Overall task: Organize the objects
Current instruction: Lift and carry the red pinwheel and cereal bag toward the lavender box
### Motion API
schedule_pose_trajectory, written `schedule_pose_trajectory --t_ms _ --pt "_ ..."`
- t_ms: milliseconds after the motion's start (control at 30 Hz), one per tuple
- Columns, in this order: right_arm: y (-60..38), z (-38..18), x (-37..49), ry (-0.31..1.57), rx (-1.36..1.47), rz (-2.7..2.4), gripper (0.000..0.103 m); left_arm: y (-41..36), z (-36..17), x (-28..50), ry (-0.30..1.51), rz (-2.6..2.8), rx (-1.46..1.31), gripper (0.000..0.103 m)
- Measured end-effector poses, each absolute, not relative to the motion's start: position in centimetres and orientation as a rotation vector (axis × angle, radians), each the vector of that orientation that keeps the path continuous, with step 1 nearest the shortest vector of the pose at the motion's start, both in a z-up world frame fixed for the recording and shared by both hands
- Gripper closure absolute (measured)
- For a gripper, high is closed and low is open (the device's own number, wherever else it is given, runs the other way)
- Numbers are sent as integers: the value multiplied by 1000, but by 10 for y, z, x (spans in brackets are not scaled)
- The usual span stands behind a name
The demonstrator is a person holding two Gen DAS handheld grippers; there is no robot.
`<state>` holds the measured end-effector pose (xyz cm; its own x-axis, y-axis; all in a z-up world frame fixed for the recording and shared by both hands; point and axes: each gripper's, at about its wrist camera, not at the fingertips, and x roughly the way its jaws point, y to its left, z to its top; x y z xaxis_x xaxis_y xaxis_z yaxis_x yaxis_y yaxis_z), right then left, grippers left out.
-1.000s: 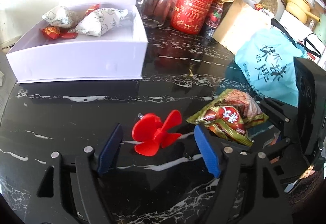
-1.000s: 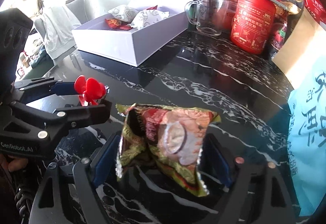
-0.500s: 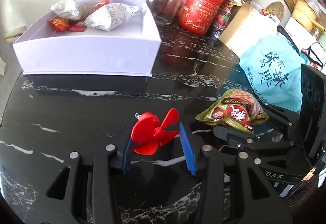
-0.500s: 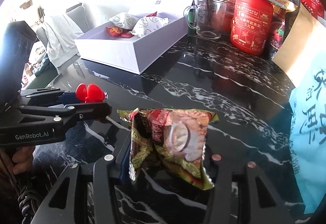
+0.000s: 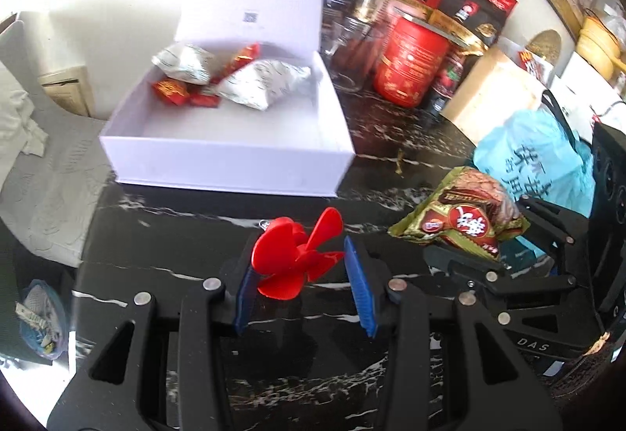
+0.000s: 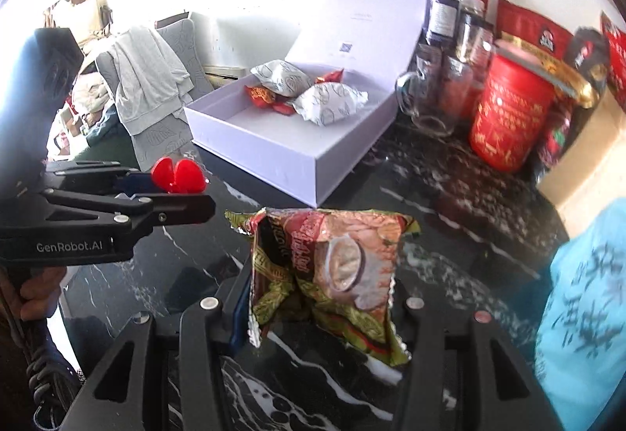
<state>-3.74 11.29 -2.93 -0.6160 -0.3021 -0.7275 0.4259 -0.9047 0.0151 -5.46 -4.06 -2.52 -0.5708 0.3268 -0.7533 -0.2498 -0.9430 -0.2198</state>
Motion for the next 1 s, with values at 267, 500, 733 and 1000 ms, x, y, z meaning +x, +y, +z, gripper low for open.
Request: schedule_pose_trajectory --t_ms 267,500,733,1000 --pt "94 0 -52 269 1044 -2500 52 -57 -7 -72 -104 2570 -1260 63" --pt "85 17 -69 275 1015 -2484 52 -67 9 -90 -103 2577 -1231 63" --pt "73 30 -89 311 984 -2466 52 -75 24 -109 -76 2603 -1209 62" --pt "59 34 -119 359 957 -2444 52 -81 23 -141 -30 2602 -1227 62"
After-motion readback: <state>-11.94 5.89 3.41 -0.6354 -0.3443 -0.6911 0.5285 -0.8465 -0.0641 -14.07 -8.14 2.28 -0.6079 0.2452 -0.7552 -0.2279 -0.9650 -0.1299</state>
